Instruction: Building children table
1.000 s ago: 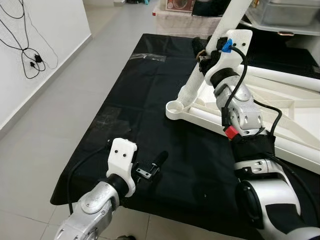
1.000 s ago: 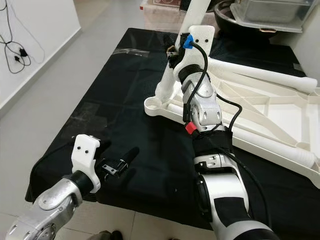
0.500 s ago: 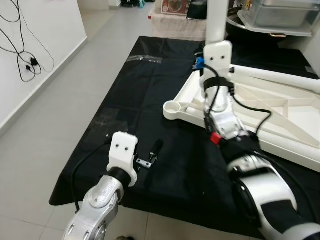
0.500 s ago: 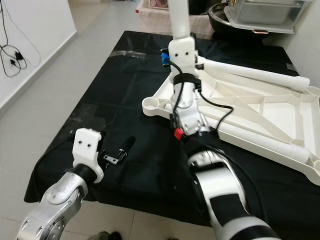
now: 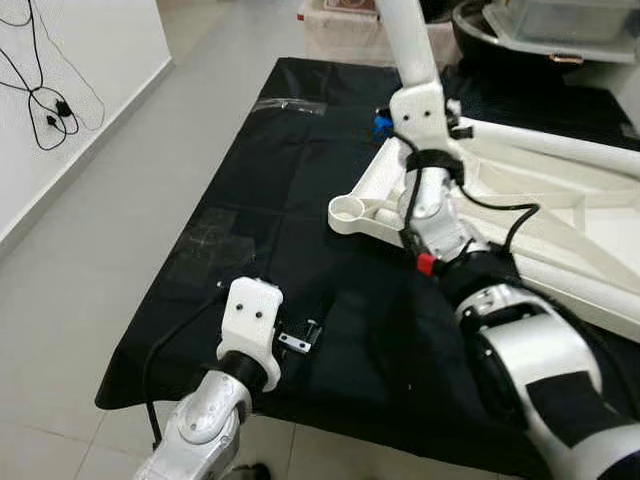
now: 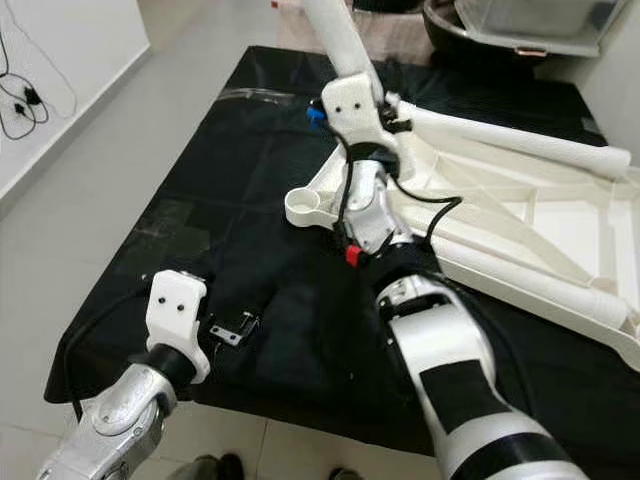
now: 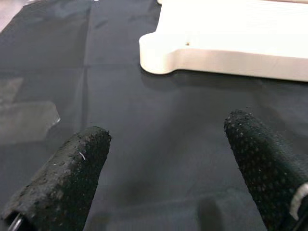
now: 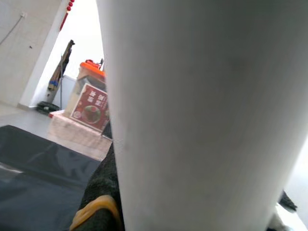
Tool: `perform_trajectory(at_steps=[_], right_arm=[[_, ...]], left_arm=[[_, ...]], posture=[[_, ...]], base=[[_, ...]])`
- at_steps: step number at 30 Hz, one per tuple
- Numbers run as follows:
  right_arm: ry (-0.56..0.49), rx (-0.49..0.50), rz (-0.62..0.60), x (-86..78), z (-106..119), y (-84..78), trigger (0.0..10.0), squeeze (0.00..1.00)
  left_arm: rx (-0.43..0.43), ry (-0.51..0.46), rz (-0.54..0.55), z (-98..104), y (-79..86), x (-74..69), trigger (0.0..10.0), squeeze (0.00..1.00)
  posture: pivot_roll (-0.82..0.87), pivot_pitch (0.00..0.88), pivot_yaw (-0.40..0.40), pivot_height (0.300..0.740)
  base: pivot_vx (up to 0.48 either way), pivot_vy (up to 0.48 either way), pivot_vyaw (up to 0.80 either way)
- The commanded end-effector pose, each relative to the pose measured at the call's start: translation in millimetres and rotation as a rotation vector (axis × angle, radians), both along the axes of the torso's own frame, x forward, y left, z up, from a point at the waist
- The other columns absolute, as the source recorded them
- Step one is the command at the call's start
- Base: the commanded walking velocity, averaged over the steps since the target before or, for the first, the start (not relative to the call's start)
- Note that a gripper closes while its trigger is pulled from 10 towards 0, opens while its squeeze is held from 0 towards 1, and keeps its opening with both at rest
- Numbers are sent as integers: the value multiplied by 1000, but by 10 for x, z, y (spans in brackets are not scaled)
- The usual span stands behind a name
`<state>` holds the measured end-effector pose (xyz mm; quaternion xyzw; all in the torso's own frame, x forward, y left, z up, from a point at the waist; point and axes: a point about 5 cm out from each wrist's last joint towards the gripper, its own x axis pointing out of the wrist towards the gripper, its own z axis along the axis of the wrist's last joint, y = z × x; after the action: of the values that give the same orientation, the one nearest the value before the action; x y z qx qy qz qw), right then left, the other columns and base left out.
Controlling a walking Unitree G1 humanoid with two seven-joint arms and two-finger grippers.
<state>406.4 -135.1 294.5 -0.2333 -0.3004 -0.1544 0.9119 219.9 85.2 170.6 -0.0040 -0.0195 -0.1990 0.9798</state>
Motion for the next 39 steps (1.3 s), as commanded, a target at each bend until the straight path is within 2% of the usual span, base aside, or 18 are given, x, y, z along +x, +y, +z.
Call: perform_trajectory(at_steps=[1,4,10,12,16,23,30,33,35,36,38,39], right_arm=[[-12,-33,-12,1,0,-26,10000,0],[-11,-43,-25,-1,-15,-71,10000,0],[-36,-126,-34,-11,9,-87,10000,0],[31,-87,3,24,-25,-92,10000,0],[89,-46,60,48,-59,-68,10000,0],[86,0,98,56,48,-85,10000,0],[93,-33,55,64,208,-281,10000,0],[30,-55,-24,25,403,-482,10000,0],[30,-55,-24,25,403,-482,10000,0],[23,-62,-44,16,457,-540,10000,0],[106,-54,-62,47,442,-633,10000,0],[106,-54,-62,47,442,-633,10000,0]], left_arm=[[28,11,2,-24,20,-10,10000,0],[33,13,3,-29,33,-5,10000,0],[50,26,3,-66,62,-18,10000,0],[53,30,0,-72,60,-10,10000,0],[57,25,-1,-63,65,1,10000,0],[65,29,6,-69,106,34,10000,0],[74,31,0,-85,115,41,10000,0],[76,34,1,-99,126,58,10000,0],[76,34,1,-99,126,58,10000,0],[76,34,0,-101,128,62,10000,0],[77,34,-4,-104,121,67,10000,0],[77,34,-4,-104,121,67,10000,0]], posture=[[124,265,-31,740],[121,267,-23,740],[121,269,-14,740],[120,263,-10,740],[121,264,-10,740],[125,256,-5,740],[122,249,-2,740],[120,244,4,740],[120,244,4,740],[117,244,5,740],[114,239,6,740],[114,239,6,740]], base=[[0,0,0],[0,0,0],[0,0,0],[0,0,0],[0,0,0],[0,0,0],[0,0,0],[0,0,0],[0,0,0],[0,0,0],[0,0,0],[0,0,0]])
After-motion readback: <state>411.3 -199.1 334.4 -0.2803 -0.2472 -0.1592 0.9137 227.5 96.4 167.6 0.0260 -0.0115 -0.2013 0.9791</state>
